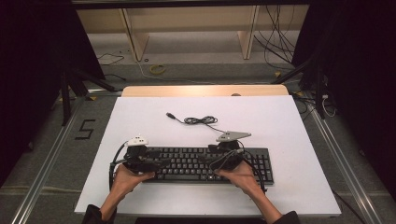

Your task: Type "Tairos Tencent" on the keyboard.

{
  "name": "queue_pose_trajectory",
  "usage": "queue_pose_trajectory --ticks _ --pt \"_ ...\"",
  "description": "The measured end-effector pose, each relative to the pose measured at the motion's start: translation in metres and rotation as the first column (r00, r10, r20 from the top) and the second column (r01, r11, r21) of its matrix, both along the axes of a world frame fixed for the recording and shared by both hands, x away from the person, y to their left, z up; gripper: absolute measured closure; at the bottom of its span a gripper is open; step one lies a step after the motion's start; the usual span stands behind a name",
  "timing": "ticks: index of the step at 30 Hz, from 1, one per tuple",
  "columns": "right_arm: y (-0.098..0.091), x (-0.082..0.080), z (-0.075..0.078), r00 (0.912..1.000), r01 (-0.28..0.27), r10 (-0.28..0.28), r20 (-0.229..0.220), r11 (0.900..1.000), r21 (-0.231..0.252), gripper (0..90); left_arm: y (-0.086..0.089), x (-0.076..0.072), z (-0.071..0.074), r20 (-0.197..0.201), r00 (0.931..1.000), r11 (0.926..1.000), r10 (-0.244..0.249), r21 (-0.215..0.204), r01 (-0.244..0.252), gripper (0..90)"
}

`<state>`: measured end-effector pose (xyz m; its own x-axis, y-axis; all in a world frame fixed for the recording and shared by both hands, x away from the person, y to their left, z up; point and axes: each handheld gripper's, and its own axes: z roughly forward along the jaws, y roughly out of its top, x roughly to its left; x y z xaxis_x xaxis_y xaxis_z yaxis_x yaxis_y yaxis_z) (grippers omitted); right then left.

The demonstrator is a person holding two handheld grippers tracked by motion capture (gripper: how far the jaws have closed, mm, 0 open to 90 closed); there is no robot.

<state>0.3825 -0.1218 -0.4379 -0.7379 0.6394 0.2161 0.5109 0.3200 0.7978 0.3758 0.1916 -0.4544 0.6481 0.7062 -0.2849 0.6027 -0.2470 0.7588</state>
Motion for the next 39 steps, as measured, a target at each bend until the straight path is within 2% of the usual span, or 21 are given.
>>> queue_pose_trajectory --ticks 10,17,23,32,39 --pt "-0.011 -0.011 0.004 0.9994 0.009 -0.01 0.032 0.9994 0.032 37.3 -0.004 0.004 -0.001 -0.009 0.9999 0.9999 -0.01 0.011 0.01 38.6" --pt "-0.019 -0.017 0.004 0.9993 0.012 -0.013 0.034 0.9991 0.041 37.2 -0.009 0.008 -0.003 -0.045 0.9985 0.9994 -0.029 0.015 0.03 53.1" --pt "-0.021 -0.019 0.003 0.9994 0.01 -0.012 0.031 0.9989 0.045 37.3 -0.017 0.013 -0.004 -0.047 0.9976 0.9972 -0.052 0.052 0.054 68.9" --pt "-0.021 -0.021 0.003 0.9995 0.007 -0.009 0.031 0.9989 0.046 37.7 -0.029 0.018 -0.008 -0.038 0.9959 0.9903 -0.082 0.11 0.085 86.5" --pt "-0.021 -0.021 0.004 0.9994 0.004 -0.006 0.034 0.9988 0.048 36.2 -0.033 0.022 -0.013 -0.051 0.9951 0.9872 -0.085 0.131 0.091 89.0"
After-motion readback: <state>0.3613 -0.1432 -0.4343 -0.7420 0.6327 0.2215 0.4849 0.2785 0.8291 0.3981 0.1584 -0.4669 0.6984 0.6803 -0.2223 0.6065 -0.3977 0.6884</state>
